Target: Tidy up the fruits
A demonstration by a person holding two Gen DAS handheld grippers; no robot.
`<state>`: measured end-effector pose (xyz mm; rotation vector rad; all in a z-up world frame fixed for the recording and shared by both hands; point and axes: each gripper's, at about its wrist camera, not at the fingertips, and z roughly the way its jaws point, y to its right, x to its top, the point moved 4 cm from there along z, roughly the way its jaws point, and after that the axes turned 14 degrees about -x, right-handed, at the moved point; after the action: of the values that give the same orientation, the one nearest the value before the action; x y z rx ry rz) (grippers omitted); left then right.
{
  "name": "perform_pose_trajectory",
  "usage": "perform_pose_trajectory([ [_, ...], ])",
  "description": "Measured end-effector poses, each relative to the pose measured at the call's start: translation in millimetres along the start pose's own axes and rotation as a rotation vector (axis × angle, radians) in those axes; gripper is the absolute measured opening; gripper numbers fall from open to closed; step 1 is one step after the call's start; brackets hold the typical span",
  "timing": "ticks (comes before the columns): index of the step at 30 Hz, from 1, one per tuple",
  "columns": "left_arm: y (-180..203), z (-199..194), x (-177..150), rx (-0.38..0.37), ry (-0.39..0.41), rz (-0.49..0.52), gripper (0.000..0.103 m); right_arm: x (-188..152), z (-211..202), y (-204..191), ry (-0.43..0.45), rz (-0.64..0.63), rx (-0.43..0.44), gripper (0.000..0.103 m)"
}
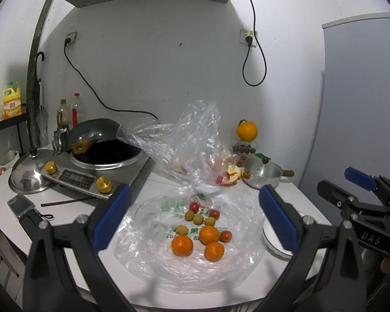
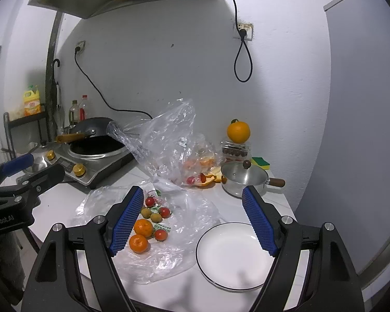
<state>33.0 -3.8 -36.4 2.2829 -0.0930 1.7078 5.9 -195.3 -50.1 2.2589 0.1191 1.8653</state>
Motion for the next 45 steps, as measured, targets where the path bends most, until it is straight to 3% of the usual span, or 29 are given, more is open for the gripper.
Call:
perform_pose_trajectory([
  [17,-14,17,-5,0.016,-0.035,0.008,0.100,-6,12,-5,-0.019,-0.017,-0.017,0.079],
  [19,-21,23,-9,0.028,-0.052,0.004,0.100,-8,18,-8,-0.031,-0.028,-0.018,0.074],
  [38,-57,76,-62,0.035,-0.233,0.021,0.099,-43,70,-43,-0.167,-0.070,0.069,0.071],
  [42,-63,85,-73,0.029,-0.267,0.029,0.099,-55,83,-57,-0.211,-0.081,0.099,0.059],
  [45,-68,91,-80,0.024,-0.287,0.031,0.099,-63,91,-66,-0.241,-0.084,0.120,0.059],
])
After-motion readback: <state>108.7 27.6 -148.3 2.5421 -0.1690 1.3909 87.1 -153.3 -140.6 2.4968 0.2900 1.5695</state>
